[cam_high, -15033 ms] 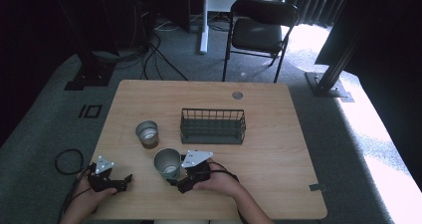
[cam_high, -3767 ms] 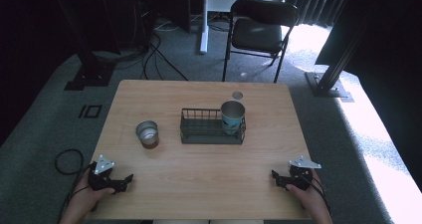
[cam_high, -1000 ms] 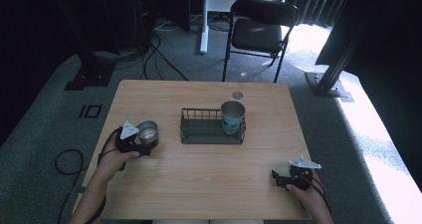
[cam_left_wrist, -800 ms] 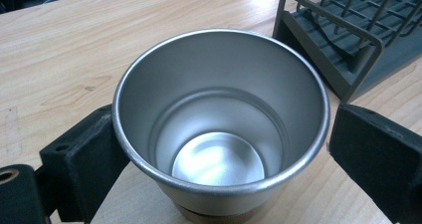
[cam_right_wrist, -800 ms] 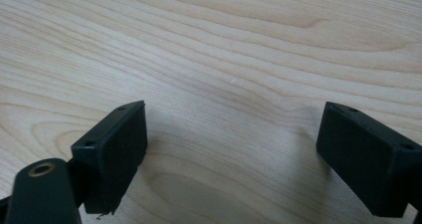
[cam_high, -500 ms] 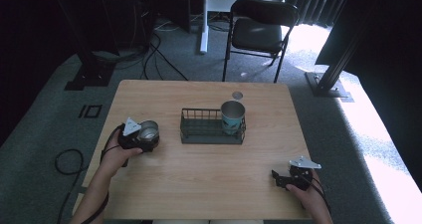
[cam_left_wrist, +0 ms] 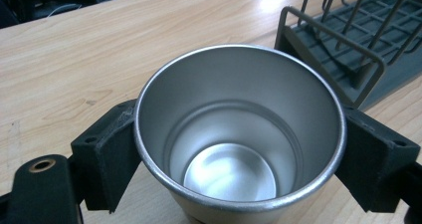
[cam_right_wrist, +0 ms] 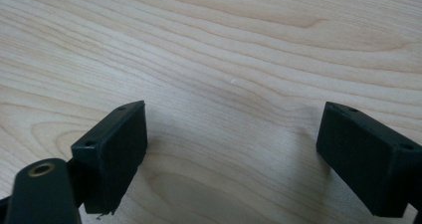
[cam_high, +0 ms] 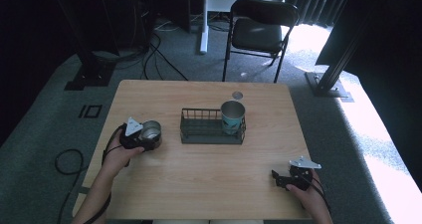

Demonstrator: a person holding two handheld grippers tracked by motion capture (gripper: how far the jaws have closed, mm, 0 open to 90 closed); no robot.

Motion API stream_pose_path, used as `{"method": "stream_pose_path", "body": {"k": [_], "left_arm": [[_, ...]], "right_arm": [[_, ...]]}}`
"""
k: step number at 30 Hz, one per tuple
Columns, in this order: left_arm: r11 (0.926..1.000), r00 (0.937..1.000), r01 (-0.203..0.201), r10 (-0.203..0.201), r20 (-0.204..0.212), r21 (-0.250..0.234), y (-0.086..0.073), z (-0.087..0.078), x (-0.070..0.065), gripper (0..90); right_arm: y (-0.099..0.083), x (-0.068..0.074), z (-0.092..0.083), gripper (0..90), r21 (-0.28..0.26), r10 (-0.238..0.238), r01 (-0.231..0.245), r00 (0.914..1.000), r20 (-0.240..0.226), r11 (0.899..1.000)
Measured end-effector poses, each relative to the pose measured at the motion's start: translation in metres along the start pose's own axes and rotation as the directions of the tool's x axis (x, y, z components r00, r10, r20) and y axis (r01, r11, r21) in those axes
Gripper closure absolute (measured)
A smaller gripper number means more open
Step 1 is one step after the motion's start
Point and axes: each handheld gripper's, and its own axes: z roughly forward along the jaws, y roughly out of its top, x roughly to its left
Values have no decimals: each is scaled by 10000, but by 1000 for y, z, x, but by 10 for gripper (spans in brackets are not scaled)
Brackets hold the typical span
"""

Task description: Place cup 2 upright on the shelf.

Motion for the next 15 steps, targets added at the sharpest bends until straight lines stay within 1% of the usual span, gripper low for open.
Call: {"method": "stream_pose_path", "body": {"k": [6,8,9,11,12,15], "left_arm": [[10000,10000,-45,45,50,-88,5,-5,0,148],[9998,9999,-96,97,56,-175,8,-7,0,148],[9998,9998,-152,153,98,-141,9,-8,-1,149],[9997,9998,-141,144,124,-220,12,-10,-1,149],[9996,9996,-204,207,195,-188,13,-11,-2,149],[9994,9995,-277,281,160,-208,17,-13,-2,148]], "right_arm": [[0,0,0,121,-2,0,0,10000,-1,10000],[0,0,0,121,0,4,-4,10000,-2,10000],[0,0,0,121,-2,-2,2,10000,1,10000],[0,0,0,121,0,2,-2,10000,-1,10000],[0,0,0,121,-3,0,0,10000,-1,10000],[0,0,0,121,-1,0,0,10000,-2,10000]]}}
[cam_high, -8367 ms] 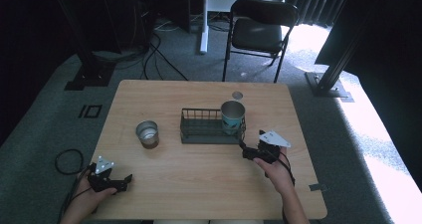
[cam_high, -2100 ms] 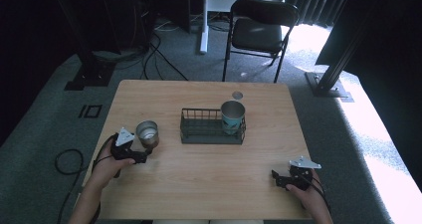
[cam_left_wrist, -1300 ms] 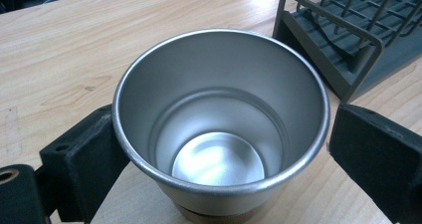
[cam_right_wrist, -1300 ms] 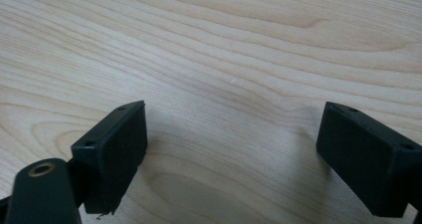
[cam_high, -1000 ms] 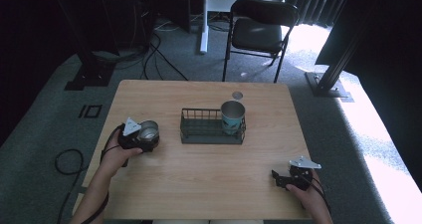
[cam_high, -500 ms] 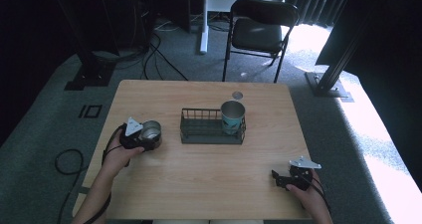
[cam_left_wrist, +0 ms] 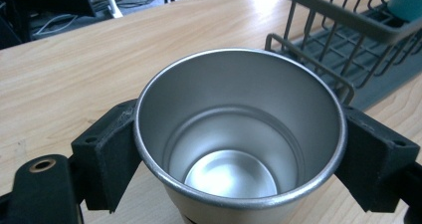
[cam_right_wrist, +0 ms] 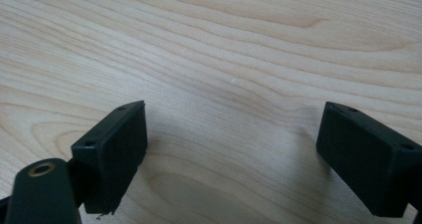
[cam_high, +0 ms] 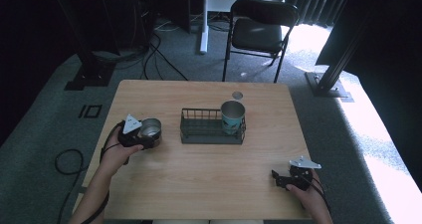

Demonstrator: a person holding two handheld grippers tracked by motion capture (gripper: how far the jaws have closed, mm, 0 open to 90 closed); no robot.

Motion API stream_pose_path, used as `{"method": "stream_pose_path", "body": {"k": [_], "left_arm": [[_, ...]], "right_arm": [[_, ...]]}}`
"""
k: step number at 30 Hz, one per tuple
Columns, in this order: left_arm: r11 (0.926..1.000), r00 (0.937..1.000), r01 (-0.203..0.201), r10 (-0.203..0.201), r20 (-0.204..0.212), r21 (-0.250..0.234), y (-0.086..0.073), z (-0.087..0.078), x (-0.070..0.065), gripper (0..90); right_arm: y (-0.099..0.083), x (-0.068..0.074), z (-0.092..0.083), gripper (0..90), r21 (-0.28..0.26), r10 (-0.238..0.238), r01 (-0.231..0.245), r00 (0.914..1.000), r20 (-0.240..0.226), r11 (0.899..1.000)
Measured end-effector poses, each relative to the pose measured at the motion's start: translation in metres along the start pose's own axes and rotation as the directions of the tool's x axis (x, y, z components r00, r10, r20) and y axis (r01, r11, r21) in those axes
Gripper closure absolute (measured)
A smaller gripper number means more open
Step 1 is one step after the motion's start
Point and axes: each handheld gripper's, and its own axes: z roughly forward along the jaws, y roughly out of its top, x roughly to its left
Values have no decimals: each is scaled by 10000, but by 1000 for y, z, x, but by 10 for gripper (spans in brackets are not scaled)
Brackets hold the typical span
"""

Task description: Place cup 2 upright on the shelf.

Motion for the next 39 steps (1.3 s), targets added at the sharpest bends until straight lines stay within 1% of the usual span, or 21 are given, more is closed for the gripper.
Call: {"method": "stream_pose_path", "body": {"k": [6,9,16,21,23,25,27,29,34,35,37,39], "left_arm": [[9997,9999,-105,106,38,-216,11,-6,-1,148],[9993,9999,-44,49,127,-368,18,-9,-3,148],[9986,9993,-301,310,201,-427,31,-14,-6,149],[9974,9983,-423,445,365,-584,42,-17,-10,149],[9966,9983,-417,444,367,-711,46,-17,-12,149],[9963,9980,-330,371,506,-796,50,-17,-14,149],[9960,9975,-389,435,557,-799,52,-17,-15,149],[9949,9967,-509,561,584,-874,59,-19,-16,148],[9926,9962,-547,616,612,-1087,72,-20,-20,149],[9917,9963,-485,565,647,-1191,75,-20,-21,149],[9903,9949,-630,721,703,-1242,80,-20,-24,149],[9896,9938,-658,765,804,-1281,85,-20,-27,149]], "right_arm": [[0,0,0,121,0,1,-1,10000,1,10000],[0,0,0,121,3,2,-2,10000,1,10000],[0,0,0,121,0,1,-1,10000,-1,10000],[0,0,0,121,2,4,-4,10000,-1,10000],[0,0,0,122,-5,1,-1,10000,-2,10000],[0,0,0,121,-2,1,-1,10000,-2,10000],[0,0,0,122,4,9,-9,10000,-1,10000],[0,0,0,122,0,3,-3,10000,-1,10000],[0,0,0,121,-5,9,-9,10000,-2,10000],[0,0,0,122,-8,-12,12,10000,-1,10000],[0,0,0,122,-11,-12,12,10000,0,10000],[0,0,0,122,-11,-15,15,10000,0,10000]]}}
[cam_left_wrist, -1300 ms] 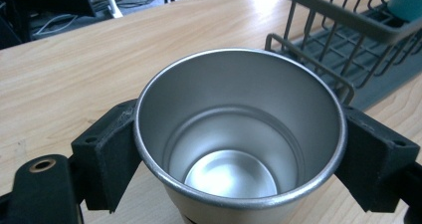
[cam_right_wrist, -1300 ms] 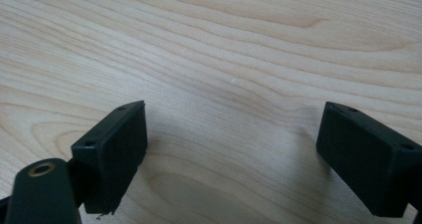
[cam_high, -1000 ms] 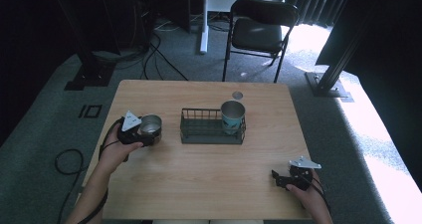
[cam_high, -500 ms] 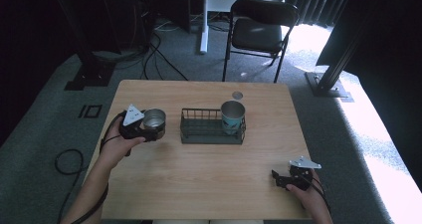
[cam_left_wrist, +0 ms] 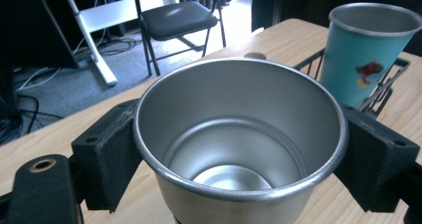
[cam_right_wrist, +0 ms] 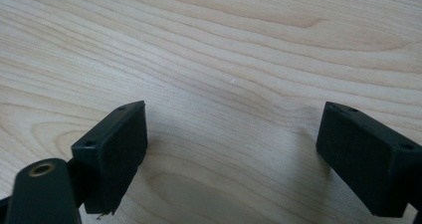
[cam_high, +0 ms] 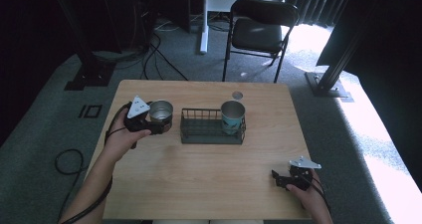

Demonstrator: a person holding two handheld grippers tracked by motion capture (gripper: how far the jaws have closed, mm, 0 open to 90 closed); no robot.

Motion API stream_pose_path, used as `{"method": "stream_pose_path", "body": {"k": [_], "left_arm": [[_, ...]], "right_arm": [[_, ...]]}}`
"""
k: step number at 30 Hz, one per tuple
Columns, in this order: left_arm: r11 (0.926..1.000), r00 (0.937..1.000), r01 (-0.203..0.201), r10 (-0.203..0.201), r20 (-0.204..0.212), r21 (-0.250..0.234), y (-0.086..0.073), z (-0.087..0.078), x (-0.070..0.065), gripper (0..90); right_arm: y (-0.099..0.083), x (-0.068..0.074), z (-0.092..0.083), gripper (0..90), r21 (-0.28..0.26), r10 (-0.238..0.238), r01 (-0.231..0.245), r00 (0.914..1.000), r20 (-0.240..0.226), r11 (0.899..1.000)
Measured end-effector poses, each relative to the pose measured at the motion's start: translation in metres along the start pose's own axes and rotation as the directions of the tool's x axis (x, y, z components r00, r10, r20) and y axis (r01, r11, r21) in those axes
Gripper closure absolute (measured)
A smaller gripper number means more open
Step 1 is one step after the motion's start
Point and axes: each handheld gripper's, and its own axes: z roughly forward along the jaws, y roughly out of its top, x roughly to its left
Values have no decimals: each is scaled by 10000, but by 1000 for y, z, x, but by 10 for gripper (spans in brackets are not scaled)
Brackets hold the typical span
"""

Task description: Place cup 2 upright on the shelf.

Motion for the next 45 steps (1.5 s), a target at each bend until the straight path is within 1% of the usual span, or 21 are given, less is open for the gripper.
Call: {"method": "stream_pose_path", "body": {"k": [2,5,6,8,9,12,19,20,24,27,31,37,41,45], "left_arm": [[9999,10000,-7,9,85,-139,6,1,-2,149],[9997,9997,-161,164,174,-198,13,3,-6,149],[9996,9996,-138,144,233,-251,16,3,-7,149],[9993,9993,-218,227,300,-290,20,5,-10,149],[9992,9993,-171,183,330,-370,22,5,-11,149],[9986,9985,-199,223,491,-485,27,8,-15,149],[9976,9964,-332,377,762,-601,38,18,-25,149],[9974,9962,-293,345,795,-663,40,20,-26,149],[9972,9948,-346,407,933,-665,44,28,-32,149],[9968,9948,-441,499,885,-670,45,33,-36,149],[9961,9942,-287,371,1011,-839,47,40,-41,149],[9967,9926,-89,186,1201,-805,48,53,-45,149],[9966,9935,55,40,1137,-827,45,63,-49,149],[9961,9940,87,9,1092,-874,45,70,-56,149]], "right_arm": [[0,0,0,122,12,17,-17,10000,-3,10000],[0,0,0,122,6,12,-12,10000,-3,10000],[0,0,0,122,7,14,-14,10000,-2,10000],[0,0,0,121,6,12,-12,10000,-1,10000],[0,0,0,122,6,13,-13,10000,-1,10000],[0,0,0,122,10,19,-19,10000,-1,10000],[0,0,0,122,10,16,-16,10000,-3,10000],[0,0,0,122,9,15,-15,10000,-3,10000],[0,0,0,121,7,17,-17,10000,-1,10000],[0,0,0,122,5,18,-18,10000,0,10000],[0,0,0,122,5,17,-17,10000,-1,10000],[0,0,0,122,5,17,-17,10000,-2,10000],[0,0,0,122,10,17,-17,10000,-2,10000],[0,0,0,122,2,17,-17,10000,-5,10000]]}}
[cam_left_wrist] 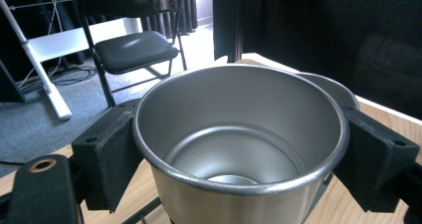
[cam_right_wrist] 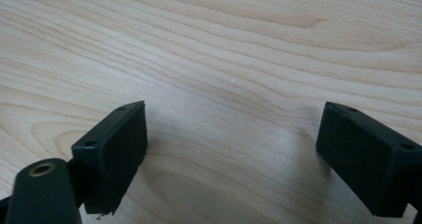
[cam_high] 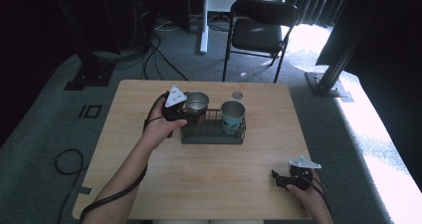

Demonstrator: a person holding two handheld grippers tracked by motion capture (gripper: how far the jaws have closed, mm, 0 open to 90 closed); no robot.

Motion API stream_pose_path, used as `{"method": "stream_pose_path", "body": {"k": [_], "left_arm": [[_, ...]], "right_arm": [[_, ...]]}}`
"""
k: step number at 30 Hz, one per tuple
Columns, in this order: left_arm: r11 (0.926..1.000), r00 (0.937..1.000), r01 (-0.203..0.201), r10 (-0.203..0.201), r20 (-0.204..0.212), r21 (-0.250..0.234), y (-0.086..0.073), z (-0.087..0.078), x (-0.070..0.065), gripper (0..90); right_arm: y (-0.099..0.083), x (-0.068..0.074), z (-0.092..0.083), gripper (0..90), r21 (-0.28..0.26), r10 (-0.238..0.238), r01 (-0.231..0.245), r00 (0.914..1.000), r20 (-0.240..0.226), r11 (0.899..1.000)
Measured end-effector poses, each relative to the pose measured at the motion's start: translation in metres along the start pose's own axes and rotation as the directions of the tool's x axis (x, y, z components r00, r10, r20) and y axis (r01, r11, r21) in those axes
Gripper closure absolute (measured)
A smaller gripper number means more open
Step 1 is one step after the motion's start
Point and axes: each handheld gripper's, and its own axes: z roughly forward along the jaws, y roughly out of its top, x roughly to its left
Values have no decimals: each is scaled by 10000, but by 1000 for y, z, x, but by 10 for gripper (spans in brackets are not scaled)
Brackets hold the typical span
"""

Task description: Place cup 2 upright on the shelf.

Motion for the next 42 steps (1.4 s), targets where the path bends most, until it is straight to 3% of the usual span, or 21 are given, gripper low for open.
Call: {"method": "stream_pose_path", "body": {"k": [19,25,38,42], "left_arm": [[9969,9960,752,-763,-474,-248,-25,32,-12,149],[9972,9941,735,-743,-791,-120,-35,39,-9,149],[9963,9926,851,-841,-880,76,-52,47,-8,149],[9975,9941,661,-636,-875,260,-58,48,-11,149]], "right_arm": [[0,0,0,122,0,6,-6,10000,2,10000],[0,0,0,123,-1,-15,15,10000,-35,10000],[0,0,0,123,0,-14,14,10000,-39,10000],[0,0,0,123,-3,2,-2,10000,-49,10000]]}}
